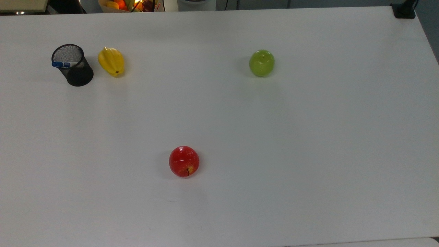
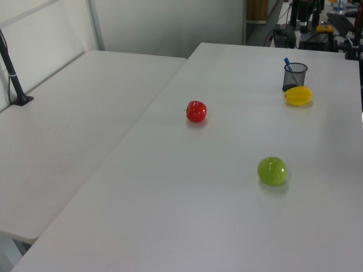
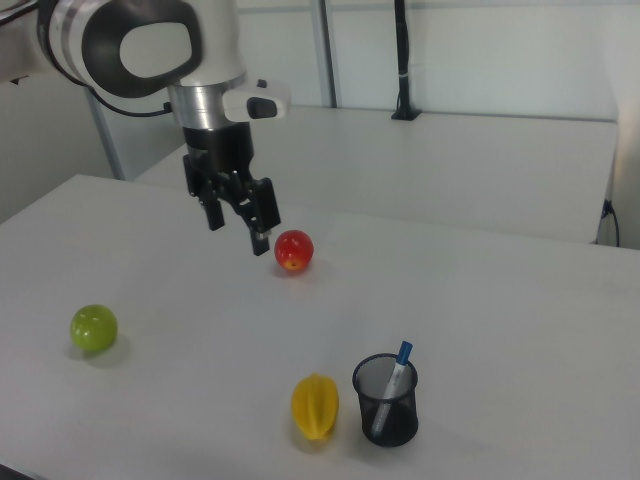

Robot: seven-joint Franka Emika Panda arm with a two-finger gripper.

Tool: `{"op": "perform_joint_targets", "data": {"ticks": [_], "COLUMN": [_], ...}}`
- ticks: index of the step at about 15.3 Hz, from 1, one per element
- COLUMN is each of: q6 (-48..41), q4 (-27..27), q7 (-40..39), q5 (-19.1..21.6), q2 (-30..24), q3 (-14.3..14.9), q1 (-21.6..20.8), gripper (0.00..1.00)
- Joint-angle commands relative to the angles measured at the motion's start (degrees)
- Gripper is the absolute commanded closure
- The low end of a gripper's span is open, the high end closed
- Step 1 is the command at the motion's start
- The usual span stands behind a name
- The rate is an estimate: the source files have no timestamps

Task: Take marker pen
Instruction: 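Move the gripper toward the black mesh pen cup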

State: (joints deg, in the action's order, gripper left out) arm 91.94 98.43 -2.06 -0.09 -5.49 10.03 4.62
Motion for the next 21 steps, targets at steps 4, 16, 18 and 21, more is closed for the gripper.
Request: {"op": "perform_joint_targets", "data": {"ticks": [4,16,18,21], "q6": [13.2,15.5,20.8,20.7], "q4": [-0.7,-9.3,-9.8,-9.5], "q7": [-3.7,-14.1,-13.9,-13.8], "q5": [0.0,0.7,0.9,1.1], "q2": [6.0,22.0,24.9,25.0], "q3": [3.8,8.3,8.6,8.6], "q1": [4.5,6.0,6.2,6.1], "gripper": [0.0,0.1,0.1,0.12]}}
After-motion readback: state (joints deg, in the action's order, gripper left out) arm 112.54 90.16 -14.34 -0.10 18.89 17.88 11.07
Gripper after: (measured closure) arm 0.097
